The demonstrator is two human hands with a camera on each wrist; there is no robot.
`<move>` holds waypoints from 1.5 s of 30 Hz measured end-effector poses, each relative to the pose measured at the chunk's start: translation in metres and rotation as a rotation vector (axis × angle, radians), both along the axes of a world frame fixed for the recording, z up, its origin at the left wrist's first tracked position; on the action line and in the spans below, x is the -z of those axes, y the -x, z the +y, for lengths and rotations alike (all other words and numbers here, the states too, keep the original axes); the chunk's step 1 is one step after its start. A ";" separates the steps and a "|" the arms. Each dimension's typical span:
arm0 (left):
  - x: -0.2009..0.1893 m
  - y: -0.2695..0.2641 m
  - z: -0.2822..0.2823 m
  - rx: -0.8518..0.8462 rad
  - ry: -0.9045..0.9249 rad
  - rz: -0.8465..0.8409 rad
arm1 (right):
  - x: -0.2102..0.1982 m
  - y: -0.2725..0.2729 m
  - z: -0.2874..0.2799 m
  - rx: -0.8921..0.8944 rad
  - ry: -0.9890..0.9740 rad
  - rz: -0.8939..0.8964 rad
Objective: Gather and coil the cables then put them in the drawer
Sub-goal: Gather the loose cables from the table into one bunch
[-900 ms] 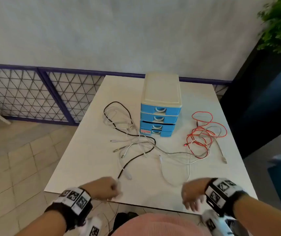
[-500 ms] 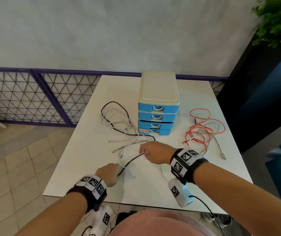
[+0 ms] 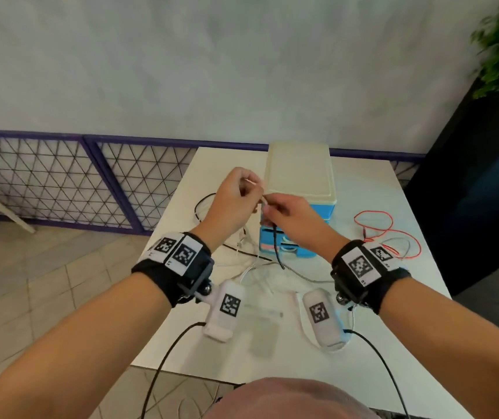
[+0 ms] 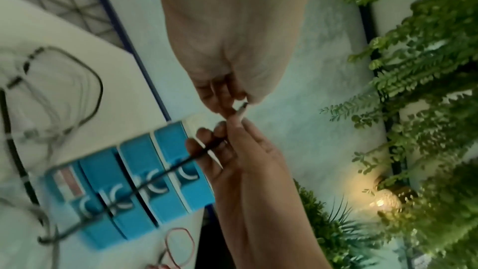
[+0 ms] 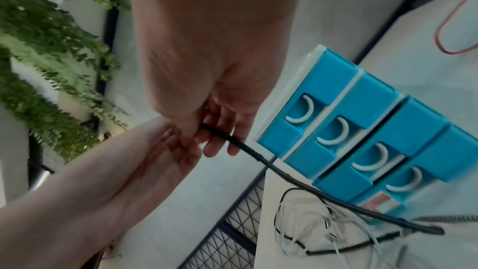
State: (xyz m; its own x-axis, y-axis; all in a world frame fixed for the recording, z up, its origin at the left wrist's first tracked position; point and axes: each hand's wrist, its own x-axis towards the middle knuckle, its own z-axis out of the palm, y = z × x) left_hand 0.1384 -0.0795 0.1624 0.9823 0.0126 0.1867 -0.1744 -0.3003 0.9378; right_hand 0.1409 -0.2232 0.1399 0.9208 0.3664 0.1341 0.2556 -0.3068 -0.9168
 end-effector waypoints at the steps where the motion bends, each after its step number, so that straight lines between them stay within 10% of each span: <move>1: 0.000 -0.002 -0.007 -0.037 0.091 0.006 | -0.002 -0.002 0.001 0.022 0.020 -0.016; 6: 0.012 -0.001 -0.042 0.169 0.379 0.229 | -0.009 -0.016 -0.013 0.277 -0.251 0.023; 11: 0.052 0.003 -0.047 0.614 -0.126 0.260 | -0.022 -0.028 -0.036 0.359 -0.347 -0.037; 18: 0.139 -0.014 0.008 0.606 -0.679 0.366 | -0.036 -0.034 -0.080 0.677 -0.108 -0.311; 26: 0.067 -0.038 -0.016 0.505 -0.488 0.020 | 0.014 -0.017 -0.050 -0.010 0.692 0.062; 37: 0.041 -0.025 -0.003 0.413 0.065 0.213 | -0.010 -0.031 -0.046 0.342 0.193 -0.038; 45: 0.125 -0.023 0.073 0.504 -0.629 0.384 | -0.050 -0.046 -0.074 0.565 -0.904 0.296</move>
